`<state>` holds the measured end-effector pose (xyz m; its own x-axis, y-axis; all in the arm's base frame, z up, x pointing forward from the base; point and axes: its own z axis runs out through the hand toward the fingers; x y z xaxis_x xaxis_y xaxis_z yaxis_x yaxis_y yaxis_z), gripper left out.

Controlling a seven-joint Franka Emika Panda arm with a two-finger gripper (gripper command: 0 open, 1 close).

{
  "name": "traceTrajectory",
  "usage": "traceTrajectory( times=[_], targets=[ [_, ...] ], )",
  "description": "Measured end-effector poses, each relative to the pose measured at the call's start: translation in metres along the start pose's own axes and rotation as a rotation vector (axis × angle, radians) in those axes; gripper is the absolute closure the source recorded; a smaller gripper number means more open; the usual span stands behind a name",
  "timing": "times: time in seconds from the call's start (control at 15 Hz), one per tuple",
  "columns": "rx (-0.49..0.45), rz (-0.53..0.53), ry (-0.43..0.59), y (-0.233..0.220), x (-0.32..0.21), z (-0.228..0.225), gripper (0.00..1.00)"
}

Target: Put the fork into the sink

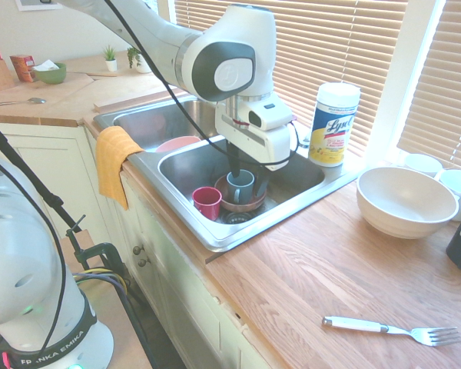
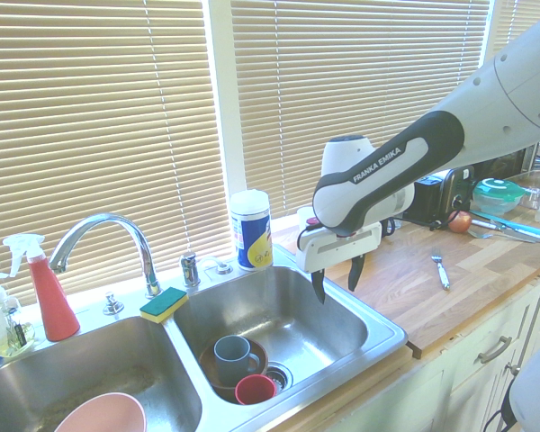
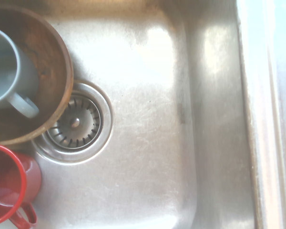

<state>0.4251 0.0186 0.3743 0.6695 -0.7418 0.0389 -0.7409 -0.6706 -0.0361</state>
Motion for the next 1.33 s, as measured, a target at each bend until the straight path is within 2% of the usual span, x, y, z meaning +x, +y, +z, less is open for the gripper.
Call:
traceTrajectory(
  times=[0.13,0.33,0.73,1.13,1.33],
  targets=[
    [-0.001,0.006,0.002,0.001,0.001,0.0,0.0],
    [0.001,0.131,0.058,0.017,0.032,-0.01,0.0],
    [-0.02,0.39,0.116,0.115,0.138,-0.031,0.0],
    [-0.11,0.559,0.074,0.158,0.232,0.016,0.0],
    [-0.129,0.649,0.072,0.186,0.25,0.025,0.0]
  ],
)
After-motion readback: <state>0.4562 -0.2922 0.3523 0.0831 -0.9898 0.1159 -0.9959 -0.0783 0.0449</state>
